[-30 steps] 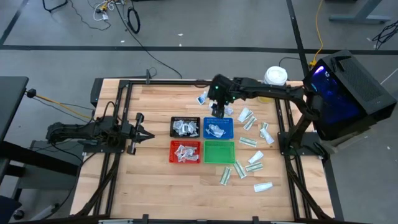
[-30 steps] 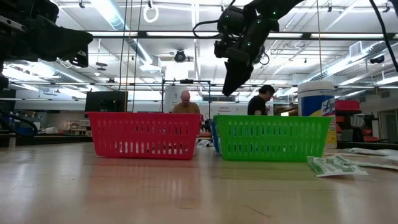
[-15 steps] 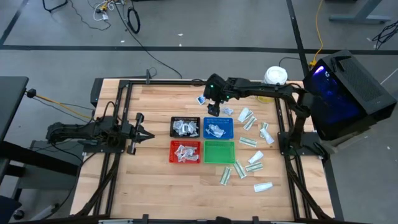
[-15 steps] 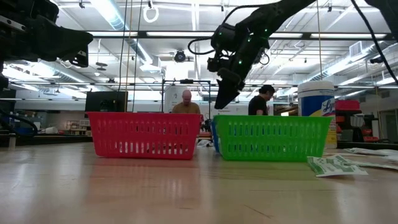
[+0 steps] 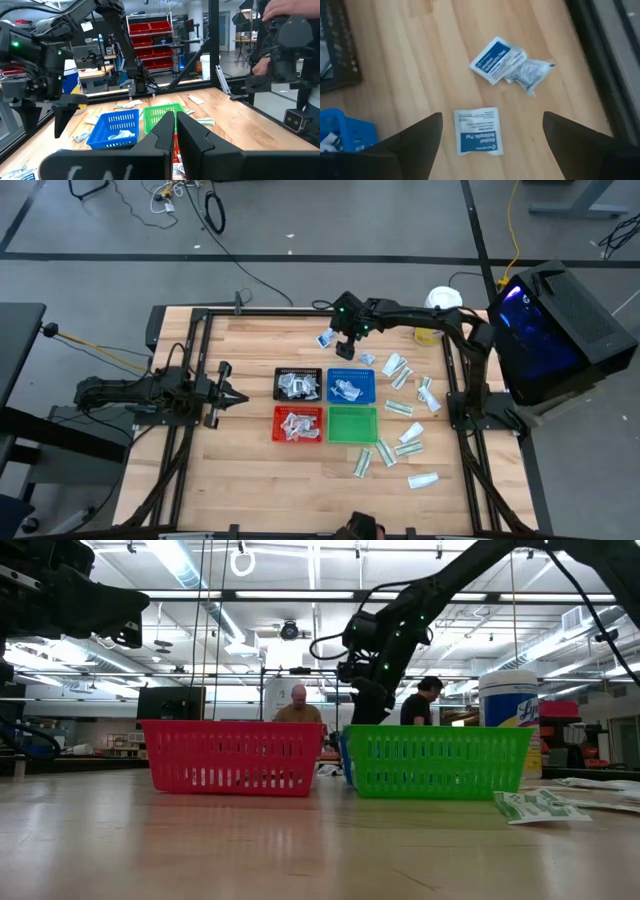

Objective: Pick & Place First Aid Supplies
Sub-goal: Put the blue alcohol pad into the blue bin

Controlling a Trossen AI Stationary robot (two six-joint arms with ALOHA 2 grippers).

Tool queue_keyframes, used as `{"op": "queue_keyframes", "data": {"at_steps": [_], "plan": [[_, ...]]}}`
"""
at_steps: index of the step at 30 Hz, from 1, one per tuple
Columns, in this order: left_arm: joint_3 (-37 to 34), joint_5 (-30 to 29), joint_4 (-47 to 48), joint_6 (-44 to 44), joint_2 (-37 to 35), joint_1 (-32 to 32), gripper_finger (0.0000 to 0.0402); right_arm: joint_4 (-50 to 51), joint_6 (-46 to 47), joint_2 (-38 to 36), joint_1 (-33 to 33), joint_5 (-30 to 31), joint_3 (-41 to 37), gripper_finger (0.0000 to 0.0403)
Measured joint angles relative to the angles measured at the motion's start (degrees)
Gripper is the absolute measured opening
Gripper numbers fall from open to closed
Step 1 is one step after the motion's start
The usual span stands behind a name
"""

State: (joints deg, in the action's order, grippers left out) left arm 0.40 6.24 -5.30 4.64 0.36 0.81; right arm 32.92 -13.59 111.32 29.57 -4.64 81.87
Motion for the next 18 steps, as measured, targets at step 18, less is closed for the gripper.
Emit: {"op": "queue_keyframes", "data": {"at_steps": [18], "plan": [[0.0,0.0,0.0,0.0,0.0,0.0,0.0025,-0.2,-12.2,5.7,0.6,-0.9,0.0,0.0348]]}}
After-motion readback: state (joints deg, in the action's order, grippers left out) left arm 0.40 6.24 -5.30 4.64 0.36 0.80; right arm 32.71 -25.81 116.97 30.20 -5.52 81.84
